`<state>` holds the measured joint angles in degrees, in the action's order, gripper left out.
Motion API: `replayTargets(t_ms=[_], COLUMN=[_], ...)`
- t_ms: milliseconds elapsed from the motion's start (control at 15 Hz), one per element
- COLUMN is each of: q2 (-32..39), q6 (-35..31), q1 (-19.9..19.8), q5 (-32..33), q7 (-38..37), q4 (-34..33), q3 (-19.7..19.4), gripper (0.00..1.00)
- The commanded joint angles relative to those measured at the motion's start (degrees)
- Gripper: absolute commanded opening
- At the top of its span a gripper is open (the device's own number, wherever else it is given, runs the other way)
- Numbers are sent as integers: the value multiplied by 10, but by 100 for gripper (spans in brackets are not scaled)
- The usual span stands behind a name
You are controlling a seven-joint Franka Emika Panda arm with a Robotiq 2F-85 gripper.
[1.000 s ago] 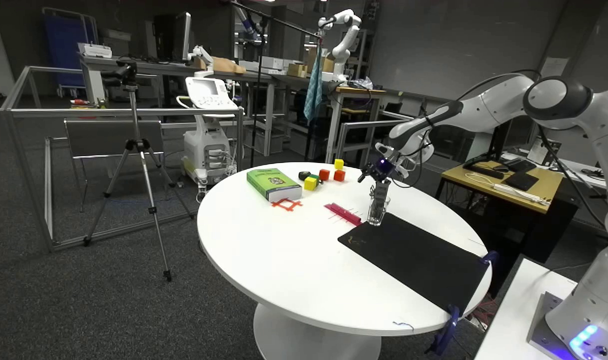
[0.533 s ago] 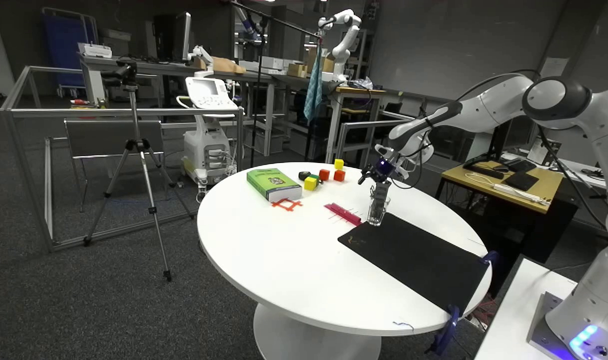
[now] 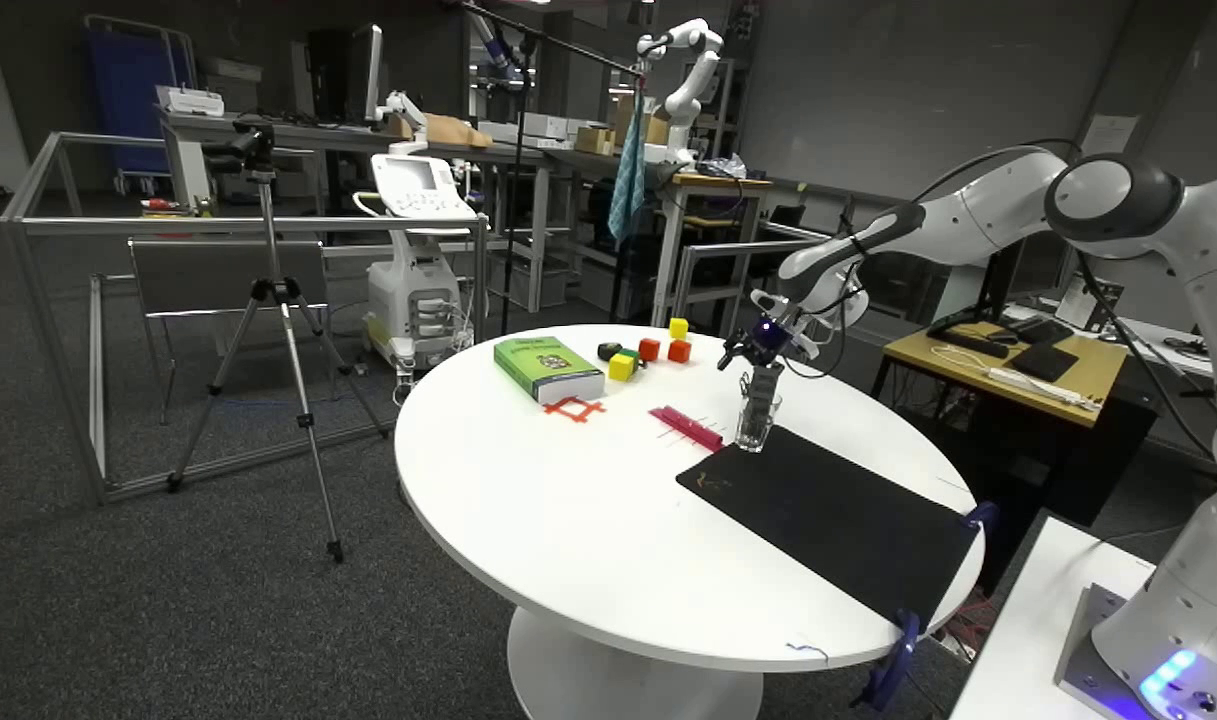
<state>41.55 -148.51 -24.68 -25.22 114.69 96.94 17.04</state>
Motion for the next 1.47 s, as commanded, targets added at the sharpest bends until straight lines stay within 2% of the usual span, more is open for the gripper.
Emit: replayTargets(t_ms=[0,1133,1400], q2=[-17,-27,-20], q6=[20,44,27], q1=[9,3,-7], q5=[2,-14,-41], q7=[-9,3,13], q4=[10,31,30], q3=[-13,-5,10], gripper=[100,100,100])
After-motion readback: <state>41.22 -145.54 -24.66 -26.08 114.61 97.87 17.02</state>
